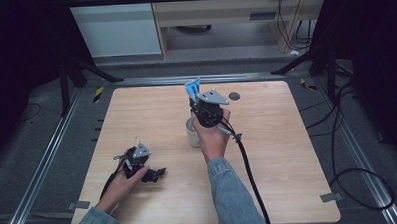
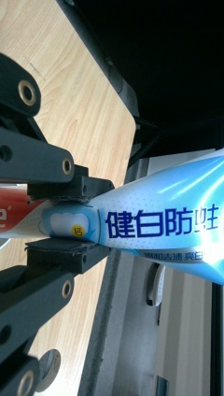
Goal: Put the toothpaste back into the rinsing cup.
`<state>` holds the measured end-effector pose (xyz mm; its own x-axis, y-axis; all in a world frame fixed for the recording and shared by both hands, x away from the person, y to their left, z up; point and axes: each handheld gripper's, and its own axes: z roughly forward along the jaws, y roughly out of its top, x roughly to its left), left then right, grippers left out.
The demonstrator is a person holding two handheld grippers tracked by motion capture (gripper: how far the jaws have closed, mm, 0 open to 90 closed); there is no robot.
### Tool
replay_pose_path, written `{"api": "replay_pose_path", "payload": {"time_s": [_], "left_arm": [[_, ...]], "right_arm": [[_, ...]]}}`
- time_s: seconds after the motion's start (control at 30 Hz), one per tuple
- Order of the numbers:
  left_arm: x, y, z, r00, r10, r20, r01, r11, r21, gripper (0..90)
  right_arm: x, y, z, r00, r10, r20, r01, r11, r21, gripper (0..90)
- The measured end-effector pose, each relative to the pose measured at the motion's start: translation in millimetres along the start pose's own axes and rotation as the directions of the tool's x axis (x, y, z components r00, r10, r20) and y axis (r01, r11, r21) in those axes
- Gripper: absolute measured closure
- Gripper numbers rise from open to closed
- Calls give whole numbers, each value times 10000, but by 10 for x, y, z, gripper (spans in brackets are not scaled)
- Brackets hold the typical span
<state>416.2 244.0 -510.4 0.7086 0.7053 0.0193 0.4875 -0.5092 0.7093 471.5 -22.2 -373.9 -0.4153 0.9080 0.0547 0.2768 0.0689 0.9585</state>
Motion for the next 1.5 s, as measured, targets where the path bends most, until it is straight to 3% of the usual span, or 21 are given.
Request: {"api": "replay_pose_path", "payload": {"time_s": [0.57, 1.5], "left_arm": [[2, 0, -2, 10000, 33, 5, -33, 10000, 29, 0], [2, 1, -2, 10000, 35, 4, -35, 10000, 31, 0]], "right_arm": [[4, -213, 64, 9998, 199, -15, -198, 9994, 277, 732], [-11, -357, 100, 9985, 547, 4, -546, 9975, 448, 731]]}}
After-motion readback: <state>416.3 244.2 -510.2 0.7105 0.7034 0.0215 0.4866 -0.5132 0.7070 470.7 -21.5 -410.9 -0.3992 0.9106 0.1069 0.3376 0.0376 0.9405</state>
